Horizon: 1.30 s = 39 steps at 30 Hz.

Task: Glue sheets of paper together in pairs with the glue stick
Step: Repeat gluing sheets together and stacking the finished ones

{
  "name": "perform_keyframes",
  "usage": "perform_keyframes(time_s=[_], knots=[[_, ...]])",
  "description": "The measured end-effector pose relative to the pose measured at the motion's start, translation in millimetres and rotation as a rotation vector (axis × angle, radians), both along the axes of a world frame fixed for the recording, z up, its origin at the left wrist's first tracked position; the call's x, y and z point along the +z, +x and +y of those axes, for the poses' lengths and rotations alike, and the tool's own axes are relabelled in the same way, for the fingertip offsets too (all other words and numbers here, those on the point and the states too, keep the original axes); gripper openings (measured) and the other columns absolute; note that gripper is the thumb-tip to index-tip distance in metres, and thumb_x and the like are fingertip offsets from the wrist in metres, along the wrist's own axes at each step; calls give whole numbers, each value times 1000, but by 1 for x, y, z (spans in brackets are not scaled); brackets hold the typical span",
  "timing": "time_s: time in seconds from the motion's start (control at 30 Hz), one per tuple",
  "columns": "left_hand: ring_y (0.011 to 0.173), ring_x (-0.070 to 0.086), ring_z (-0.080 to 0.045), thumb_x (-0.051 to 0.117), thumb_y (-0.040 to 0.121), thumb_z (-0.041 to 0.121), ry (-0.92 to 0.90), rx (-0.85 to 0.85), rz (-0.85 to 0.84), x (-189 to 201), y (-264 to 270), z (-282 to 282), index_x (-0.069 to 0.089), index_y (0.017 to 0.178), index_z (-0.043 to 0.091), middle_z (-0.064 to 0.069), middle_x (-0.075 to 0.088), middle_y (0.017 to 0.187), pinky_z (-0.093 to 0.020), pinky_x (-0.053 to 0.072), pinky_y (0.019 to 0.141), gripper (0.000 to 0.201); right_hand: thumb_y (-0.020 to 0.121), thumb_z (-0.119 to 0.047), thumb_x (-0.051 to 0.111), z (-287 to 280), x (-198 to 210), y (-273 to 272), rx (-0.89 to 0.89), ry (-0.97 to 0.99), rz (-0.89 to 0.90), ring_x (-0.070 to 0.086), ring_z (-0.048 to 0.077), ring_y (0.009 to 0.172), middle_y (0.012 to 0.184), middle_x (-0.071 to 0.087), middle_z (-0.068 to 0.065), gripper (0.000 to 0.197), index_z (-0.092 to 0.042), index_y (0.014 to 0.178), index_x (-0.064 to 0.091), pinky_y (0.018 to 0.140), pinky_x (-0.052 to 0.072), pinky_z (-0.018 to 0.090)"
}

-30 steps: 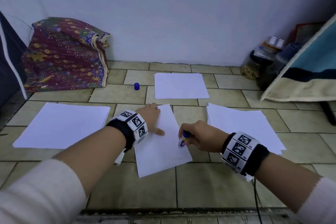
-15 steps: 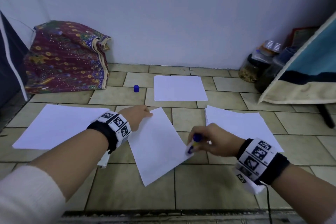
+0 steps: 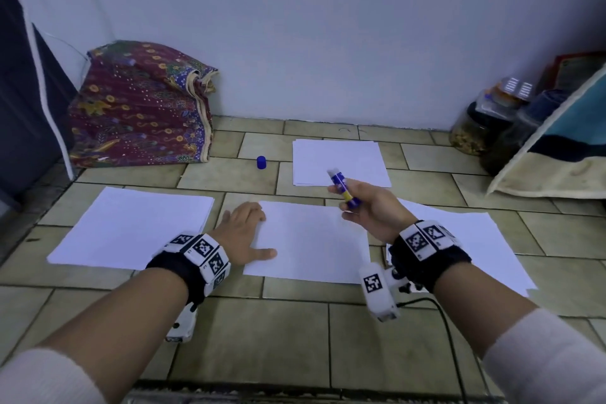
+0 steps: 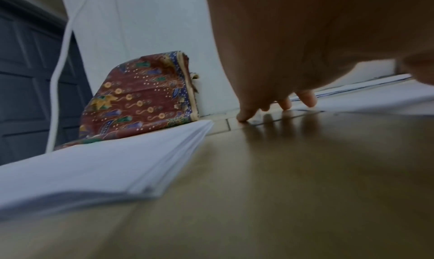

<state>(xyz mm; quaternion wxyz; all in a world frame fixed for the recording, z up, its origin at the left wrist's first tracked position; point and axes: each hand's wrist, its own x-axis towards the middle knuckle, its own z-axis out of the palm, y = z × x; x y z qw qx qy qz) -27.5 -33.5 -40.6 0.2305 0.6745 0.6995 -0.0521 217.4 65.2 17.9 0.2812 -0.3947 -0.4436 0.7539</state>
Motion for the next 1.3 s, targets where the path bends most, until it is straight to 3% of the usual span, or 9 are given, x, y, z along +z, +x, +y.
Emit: perform_keyframes(time_s=[0.17,0.3,0.43,0.57,0.7,0.8,0.97,1.13,1.3], knots=[[147,-9,-15,43,78,62,-119,6,-77,1,-6,-1,-6,152,9,2,-12,158,-38,-11,116,104,95,-2,49,7,1,-47,53,-10,-20,69,21,77,87,59,2,11,-6,104,54,75,53,29],[143,-25,-12,29,67,69,-151,-54,-35,2,-9,-4,-18,150,14,5,-26,157,-37,-15,115,110,77,-2,74,23,-6,-87,75,349,-426,66,22,92,94,69,5,21,-14,90,61,95,50,35],[144,-22,-10,8,45,79,-134,-46,-37,4,-7,-4,-17,151,17,8,-24,157,-36,-13,115,125,71,-2,75,36,-16,-117,124,671,-738,57,17,89,101,68,4,31,-9,100,66,70,44,21],[145,-16,-6,-2,43,75,-123,29,-46,4,-2,-1,-12,152,21,12,-18,158,-33,-9,116,122,74,-3,72,40,-16,-143,190,812,-823,56,21,87,96,65,9,28,-3,102,65,63,40,22],[145,-19,-8,28,80,64,-167,5,-13,5,-4,0,-14,152,21,11,-21,158,-36,-10,117,93,81,-6,66,46,-16,-157,313,919,-925,50,17,85,98,63,7,26,-7,107,63,69,40,23],[145,-21,-12,45,98,40,-158,-36,12,5,-6,-2,-16,151,19,8,-25,157,-39,-10,118,83,81,-7,65,49,-18,-160,361,950,-964,52,19,86,106,65,9,28,-7,108,62,70,41,26],[145,-22,-12,45,99,40,-163,-50,0,5,-7,-1,-17,151,18,8,-26,156,-40,-10,117,84,81,-9,62,47,-21,-163,356,950,-987,55,23,83,86,57,7,11,-7,91,59,68,41,27],[144,-23,-11,46,99,39,-172,-42,-35,8,-8,-3,-17,151,19,9,-26,156,-38,-12,116,84,82,-12,67,44,-21,-150,250,792,-906,60,20,106,115,64,6,46,-10,127,56,87,49,28],[144,-22,-10,47,98,37,-178,-14,-17,7,-5,0,-17,151,19,9,-25,156,-37,-12,116,85,80,-18,70,30,4,-105,100,883,-808,62,14,103,109,67,2,31,-13,110,65,90,48,25]])
